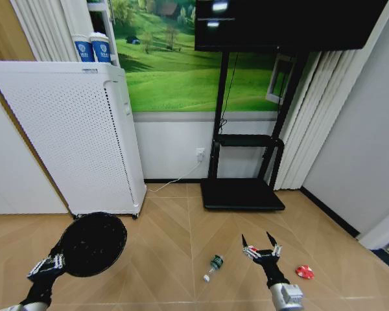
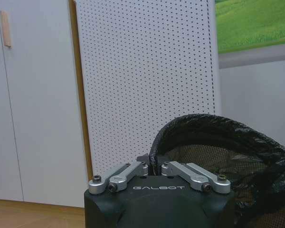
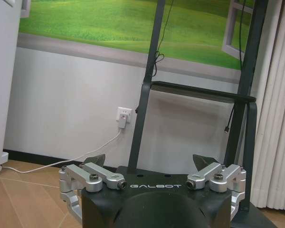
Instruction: Pick up the trash bin and place the garbage on the floor into it.
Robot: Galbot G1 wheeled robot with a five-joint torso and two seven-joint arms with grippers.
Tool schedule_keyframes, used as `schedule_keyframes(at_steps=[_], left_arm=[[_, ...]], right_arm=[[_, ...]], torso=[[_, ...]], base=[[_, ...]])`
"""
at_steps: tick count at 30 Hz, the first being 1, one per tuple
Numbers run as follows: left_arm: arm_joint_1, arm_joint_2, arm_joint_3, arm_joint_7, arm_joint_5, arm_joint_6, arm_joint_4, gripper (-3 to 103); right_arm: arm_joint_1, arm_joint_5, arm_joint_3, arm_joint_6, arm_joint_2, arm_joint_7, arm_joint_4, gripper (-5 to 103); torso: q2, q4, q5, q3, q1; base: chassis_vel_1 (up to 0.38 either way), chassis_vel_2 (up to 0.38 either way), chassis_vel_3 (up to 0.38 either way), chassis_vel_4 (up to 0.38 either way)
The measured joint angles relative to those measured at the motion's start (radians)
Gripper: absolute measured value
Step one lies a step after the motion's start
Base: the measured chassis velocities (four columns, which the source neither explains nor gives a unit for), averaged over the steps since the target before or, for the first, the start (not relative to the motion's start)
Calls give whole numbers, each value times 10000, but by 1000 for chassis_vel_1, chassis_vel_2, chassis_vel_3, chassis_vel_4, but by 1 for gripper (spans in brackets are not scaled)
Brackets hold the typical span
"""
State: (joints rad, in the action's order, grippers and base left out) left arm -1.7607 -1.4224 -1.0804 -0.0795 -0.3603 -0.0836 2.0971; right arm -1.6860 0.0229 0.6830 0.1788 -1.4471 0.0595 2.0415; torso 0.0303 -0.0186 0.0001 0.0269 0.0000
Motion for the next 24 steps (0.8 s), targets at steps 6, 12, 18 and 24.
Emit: schedule_keyframes(at_steps=[6, 12, 18, 24], left_arm=[[20, -6, 28, 3, -57, -114, -49, 7], [39, -15, 94, -47, -81, -209, -49, 7], [1, 4, 120, -142, -81, -210, -4, 7], [-16, 43, 185, -153, -58, -196, 64, 7]], right_arm=[[-194, -173, -104, 136, -161, 16, -45, 100], [-141, -241, -310, 207, -203, -21, -229, 100], [429, 36, -590, -18, -83, -894, -742, 100], [1526, 358, -923, -1412, 544, -1387, -1879, 100]], torso=[[0, -2, -1, -1, 0], [1, 1, -6, 0, 0], [1, -2, -5, -1, -1], [1, 7, -1, 1, -1]], base=[[176, 156, -159, -171], [245, 221, -223, -236], [262, 257, -269, -265], [119, 79, -90, -110]])
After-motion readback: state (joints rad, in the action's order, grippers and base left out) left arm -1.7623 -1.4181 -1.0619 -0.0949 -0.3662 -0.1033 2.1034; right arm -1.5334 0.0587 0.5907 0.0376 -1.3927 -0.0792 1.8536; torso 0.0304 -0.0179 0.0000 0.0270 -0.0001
